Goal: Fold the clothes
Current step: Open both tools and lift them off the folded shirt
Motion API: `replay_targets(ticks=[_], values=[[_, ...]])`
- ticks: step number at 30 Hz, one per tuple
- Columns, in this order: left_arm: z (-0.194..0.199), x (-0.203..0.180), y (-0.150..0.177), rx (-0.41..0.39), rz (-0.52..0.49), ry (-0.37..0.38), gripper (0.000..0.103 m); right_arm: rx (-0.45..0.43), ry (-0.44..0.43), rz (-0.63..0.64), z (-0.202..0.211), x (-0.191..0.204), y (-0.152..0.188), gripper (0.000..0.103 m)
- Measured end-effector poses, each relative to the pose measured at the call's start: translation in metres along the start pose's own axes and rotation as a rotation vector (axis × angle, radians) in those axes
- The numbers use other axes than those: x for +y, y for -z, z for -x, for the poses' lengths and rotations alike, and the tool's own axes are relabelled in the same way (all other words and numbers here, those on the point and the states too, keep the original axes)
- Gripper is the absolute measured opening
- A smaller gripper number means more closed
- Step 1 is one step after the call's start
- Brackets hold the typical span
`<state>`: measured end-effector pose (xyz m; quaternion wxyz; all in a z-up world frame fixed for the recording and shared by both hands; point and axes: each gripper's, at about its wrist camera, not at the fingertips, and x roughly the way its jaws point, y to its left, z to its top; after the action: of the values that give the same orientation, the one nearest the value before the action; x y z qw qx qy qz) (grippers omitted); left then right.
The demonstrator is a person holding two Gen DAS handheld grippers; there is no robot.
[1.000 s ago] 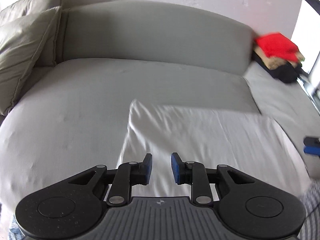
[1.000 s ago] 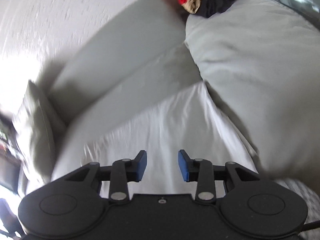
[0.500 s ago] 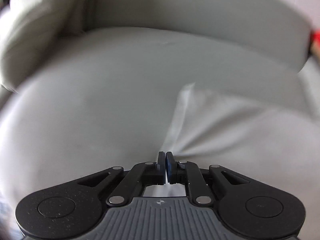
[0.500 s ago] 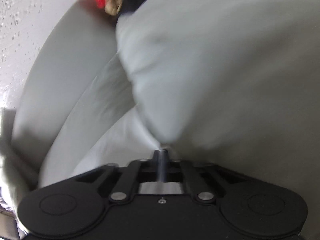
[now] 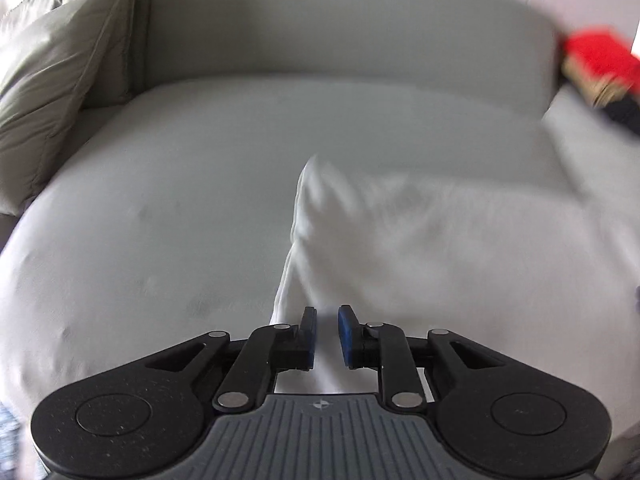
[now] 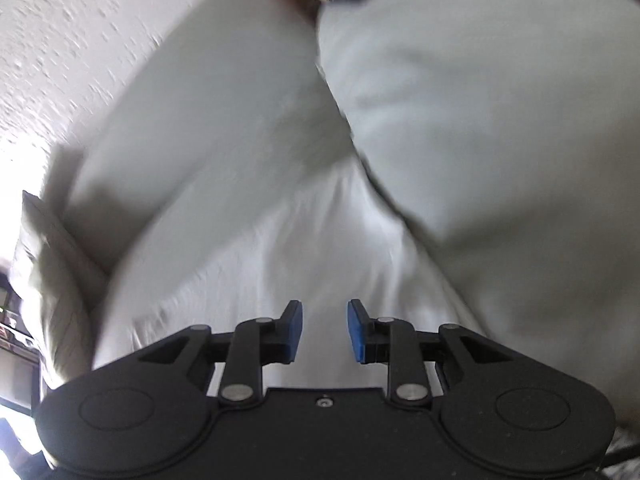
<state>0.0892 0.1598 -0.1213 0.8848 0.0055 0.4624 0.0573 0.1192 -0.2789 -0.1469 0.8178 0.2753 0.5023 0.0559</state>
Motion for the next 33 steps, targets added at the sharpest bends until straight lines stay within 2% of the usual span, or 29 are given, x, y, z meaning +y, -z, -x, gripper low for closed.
replay_targets(ticks=[1,3,4,6,9,10,11,12,13,15,17,22,25,33], values=[[-0.005,-0.004,0.003,0.026,-0.015,-0.033,0.017,-0.007,0.069,0.015,0.0,-0.002,0.003,0.0],[0.001,0.002,0.008,0.049,-0.008,-0.068,0.015,-0.04,0.163,0.044,0.01,-0.008,0.007,0.0],[0.004,0.004,0.01,0.066,-0.015,-0.117,0.018,-0.057,0.207,0.058,0.015,-0.011,0.009,0.0],[0.009,0.01,0.016,0.074,-0.023,-0.167,0.021,-0.064,0.235,0.064,0.024,-0.012,0.014,0.0],[0.021,0.017,0.027,0.065,-0.026,-0.241,0.017,-0.069,0.272,0.1,0.038,-0.004,0.025,0.001],[0.027,0.02,0.032,0.053,-0.002,-0.241,0.016,-0.069,0.273,0.108,0.042,0.0,0.026,0.007],[0.034,0.023,0.037,0.04,0.023,-0.239,0.014,-0.072,0.254,0.108,0.049,0.001,0.03,0.012],[0.042,0.027,0.041,0.023,0.05,-0.221,0.014,-0.083,0.228,0.105,0.057,0.0,0.033,0.023],[0.05,0.032,0.044,0.005,0.078,-0.202,0.015,-0.097,0.201,0.103,0.065,-0.001,0.036,0.025],[0.065,0.035,0.049,-0.036,0.119,-0.159,0.015,-0.121,0.147,0.1,0.077,-0.002,0.042,0.025],[0.074,0.026,0.051,-0.065,0.117,-0.112,0.015,-0.137,0.107,0.094,0.085,-0.001,0.047,0.025],[0.079,-0.005,0.061,-0.093,0.048,-0.008,0.017,-0.152,0.027,0.108,0.09,0.003,0.066,0.025],[0.077,-0.016,0.078,-0.093,0.009,0.04,0.026,-0.161,-0.012,0.144,0.094,0.006,0.081,0.025],[0.081,-0.027,0.098,-0.103,-0.083,0.015,0.028,-0.196,-0.039,0.26,0.106,0.017,0.111,0.025]])
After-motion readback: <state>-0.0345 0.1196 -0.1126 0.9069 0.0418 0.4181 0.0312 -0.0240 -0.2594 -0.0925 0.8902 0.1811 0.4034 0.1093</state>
